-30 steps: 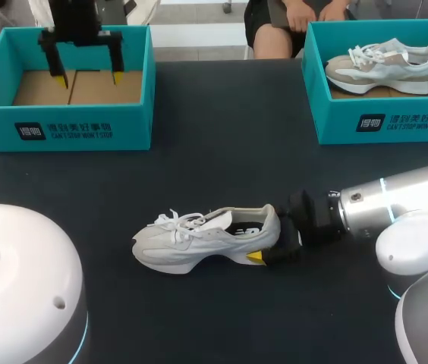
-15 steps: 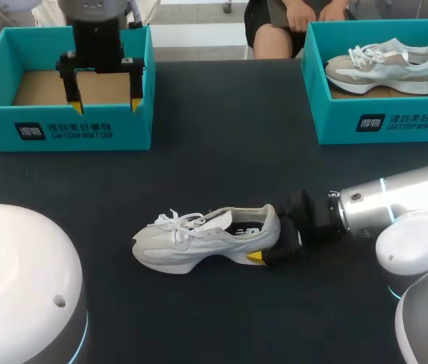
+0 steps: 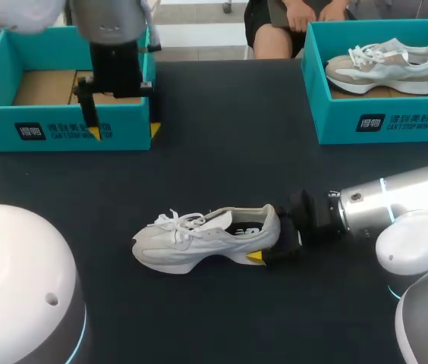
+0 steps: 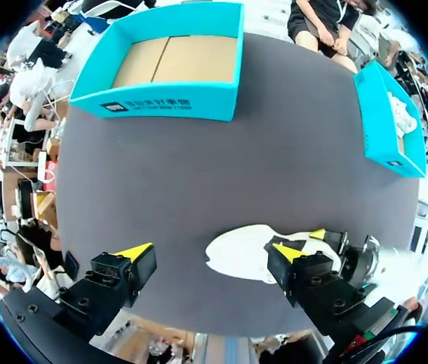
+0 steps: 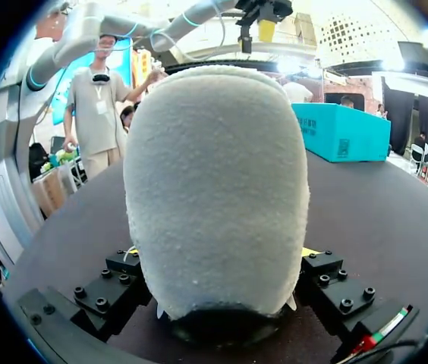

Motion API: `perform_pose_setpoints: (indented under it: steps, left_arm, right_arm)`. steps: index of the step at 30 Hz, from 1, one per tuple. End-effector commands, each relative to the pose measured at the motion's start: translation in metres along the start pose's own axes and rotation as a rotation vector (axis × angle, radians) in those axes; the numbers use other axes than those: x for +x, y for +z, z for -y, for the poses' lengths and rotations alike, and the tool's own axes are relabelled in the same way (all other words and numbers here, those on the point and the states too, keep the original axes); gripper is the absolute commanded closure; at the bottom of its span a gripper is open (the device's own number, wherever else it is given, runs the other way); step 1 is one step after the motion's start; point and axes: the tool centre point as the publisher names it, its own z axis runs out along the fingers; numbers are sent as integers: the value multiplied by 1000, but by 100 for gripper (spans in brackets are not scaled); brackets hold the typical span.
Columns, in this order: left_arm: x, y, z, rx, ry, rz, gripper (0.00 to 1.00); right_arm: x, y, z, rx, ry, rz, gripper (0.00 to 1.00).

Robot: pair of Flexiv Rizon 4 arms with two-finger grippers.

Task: Take the shoe out of the shoebox, open the shoe tongue, remove and reinsert the insole, then place the shoe into the shoebox

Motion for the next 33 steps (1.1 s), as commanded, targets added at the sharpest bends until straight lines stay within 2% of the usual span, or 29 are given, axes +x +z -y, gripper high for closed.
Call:
perform_pose_setpoints:
  steps: [1,7,12,18,24,33]
  left_arm:
    - [10,13,-32,49,-11,4,0]
    - [31,33,-64,11,21,17,0]
    - [50,48,-79,6,-13,46,0]
    - [80,61,-86,8,-34,25,0]
    - [117,77,-85,-7,30,42,0]
    - [152,94,-91,-12,76,74,0]
  right_arm:
    - [-2,7,3,4,0,1,100]
    - [-2,7,3,4,0,1,100]
    - [-2,7,3,4,0,1,100]
    - [-2,7,3,4,0,1,100]
    - [-2,7,3,4,0,1,100]
    - [-2,7,3,4,0,1,100]
